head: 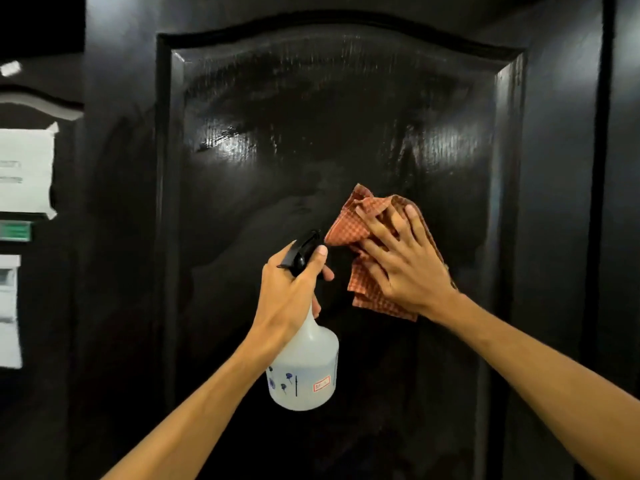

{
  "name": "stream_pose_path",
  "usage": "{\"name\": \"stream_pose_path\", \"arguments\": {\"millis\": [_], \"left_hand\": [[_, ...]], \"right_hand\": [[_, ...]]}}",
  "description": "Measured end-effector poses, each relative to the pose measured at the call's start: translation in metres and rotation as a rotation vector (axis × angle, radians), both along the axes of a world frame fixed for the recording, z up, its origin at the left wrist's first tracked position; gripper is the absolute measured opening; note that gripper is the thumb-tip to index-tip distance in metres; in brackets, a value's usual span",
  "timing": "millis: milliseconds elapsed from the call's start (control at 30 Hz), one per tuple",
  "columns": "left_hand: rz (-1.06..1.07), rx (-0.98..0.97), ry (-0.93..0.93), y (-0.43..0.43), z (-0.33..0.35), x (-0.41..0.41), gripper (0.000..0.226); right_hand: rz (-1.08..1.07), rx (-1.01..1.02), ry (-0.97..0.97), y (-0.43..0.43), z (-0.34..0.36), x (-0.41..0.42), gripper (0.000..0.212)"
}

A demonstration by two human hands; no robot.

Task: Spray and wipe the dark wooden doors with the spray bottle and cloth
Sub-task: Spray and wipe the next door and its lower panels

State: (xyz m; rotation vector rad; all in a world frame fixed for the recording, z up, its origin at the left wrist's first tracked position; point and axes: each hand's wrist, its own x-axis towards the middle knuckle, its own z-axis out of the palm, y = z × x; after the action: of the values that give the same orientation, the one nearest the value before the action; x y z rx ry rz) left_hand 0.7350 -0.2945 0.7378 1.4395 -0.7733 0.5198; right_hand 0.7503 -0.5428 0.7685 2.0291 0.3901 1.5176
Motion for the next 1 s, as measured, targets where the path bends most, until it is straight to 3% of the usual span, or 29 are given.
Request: {"name": "stream_pose_path", "arguments": {"millis": [67, 167, 233, 333, 400, 467, 633, 733, 867, 933, 1000], "left_hand": [[0.035, -0.003, 0.037, 0.015, -0.012, 0.005, 0.023], [0.084, -0.011, 0.045, 0.039, -0.024, 0.013, 0.023], [0.114, -0.026, 0.04, 0.054, -0.029, 0.018, 0.022], [0.16, -0.025, 0.038, 0.08, -0.038, 0.022, 0.022], [0.17, -0.02, 0.044, 0.096, -0.046, 0.024, 0.019], [0.176, -0.011, 0.058, 0.113, -0.054, 0.025, 0.018], [0.215, -0.014, 0.075, 0.153, -0.077, 0.031, 0.021], [0.236, -0.045, 0.087, 0.173, -0.095, 0.033, 0.021], [0.194, -0.067, 0.114, 0.188, -0.115, 0.034, 0.015], [0.176, -0.053, 0.124, 0.187, -0.121, 0.035, 0.015], [0.167, -0.046, 0.126, 0.183, -0.123, 0.036, 0.02]], "right_hand": [[-0.007, 0.01, -0.059, 0.0, 0.022, 0.0, 0.046], [0.05, 0.44, -0.187, 0.023, 0.069, 0.002, 0.051], [0.063, 0.542, -0.208, 0.065, 0.07, 0.013, 0.058], [0.061, 0.21, -0.032, 0.126, 0.019, 0.039, 0.06], [0.043, 0.013, 0.049, 0.138, -0.003, 0.047, 0.05], [0.039, 0.024, 0.013, 0.14, 0.01, 0.048, 0.045], [0.082, 0.348, -0.113, 0.2, 0.032, 0.058, 0.055], [0.147, 0.093, 0.046, 0.242, -0.032, 0.081, 0.062], [0.15, -0.265, 0.287, 0.244, -0.103, 0.089, 0.041], [0.126, -0.301, 0.25, 0.231, -0.091, 0.087, 0.039], [0.096, -0.169, 0.111, 0.209, -0.067, 0.079, 0.037]]}}
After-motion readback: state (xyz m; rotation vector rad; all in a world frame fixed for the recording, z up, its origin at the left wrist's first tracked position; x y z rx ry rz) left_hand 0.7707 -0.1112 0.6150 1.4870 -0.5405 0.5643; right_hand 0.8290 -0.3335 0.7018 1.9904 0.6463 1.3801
